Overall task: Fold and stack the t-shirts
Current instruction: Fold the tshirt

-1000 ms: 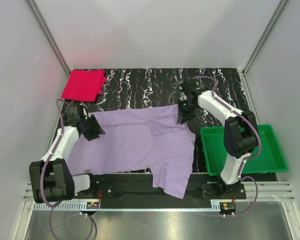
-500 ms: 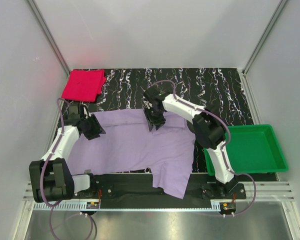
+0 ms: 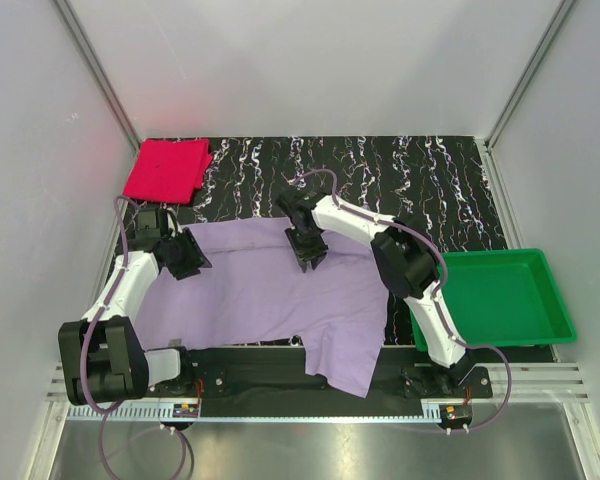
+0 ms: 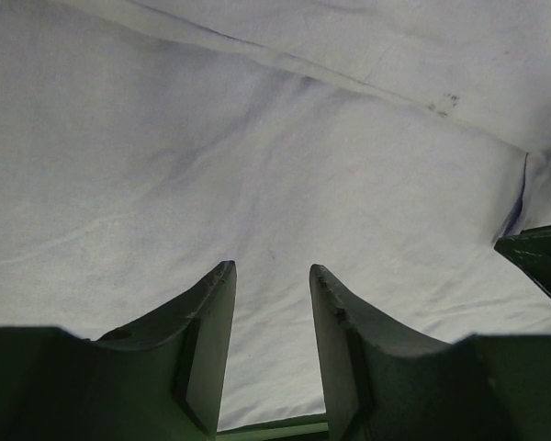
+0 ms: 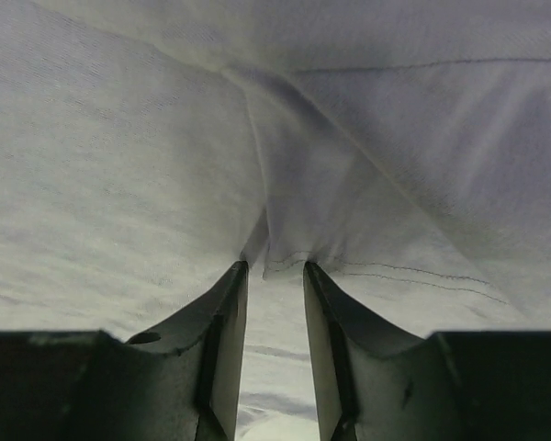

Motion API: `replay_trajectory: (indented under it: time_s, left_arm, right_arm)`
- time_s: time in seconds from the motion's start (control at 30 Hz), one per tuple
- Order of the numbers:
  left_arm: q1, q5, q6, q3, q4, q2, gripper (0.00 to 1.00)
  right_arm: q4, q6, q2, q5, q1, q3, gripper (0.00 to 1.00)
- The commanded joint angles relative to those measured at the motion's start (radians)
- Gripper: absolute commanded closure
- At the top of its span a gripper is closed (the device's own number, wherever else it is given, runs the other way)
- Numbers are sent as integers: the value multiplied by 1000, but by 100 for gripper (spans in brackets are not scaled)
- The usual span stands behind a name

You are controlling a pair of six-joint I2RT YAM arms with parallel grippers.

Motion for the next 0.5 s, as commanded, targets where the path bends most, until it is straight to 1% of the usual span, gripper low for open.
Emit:
replay_trajectory:
  time_s: [0.0,0.17,0.27,0.3,0.43,0.47]
  left_arm:
    - [-4,30,24,18,11,-9,57]
    - [-2,26,38,15,8,-4,56]
    - [-2,28,43,11,8,-4,56]
    - [-2,28,43,9,10,-4,56]
    - [-2,31,43,11,14,-1,56]
    - [-2,30,43,11,13,0,56]
  right_arm:
    - [-8,-2,17,57,3,42,63]
    - [-10,-2,29,74,3,54,71]
    - [-17,-2,26,78,3,70,78]
    - [-22,-4,26,78,3,74,83]
    - [-40,-7,13,86,3,99,97]
    - [-55,-10,10,87,3,113,98]
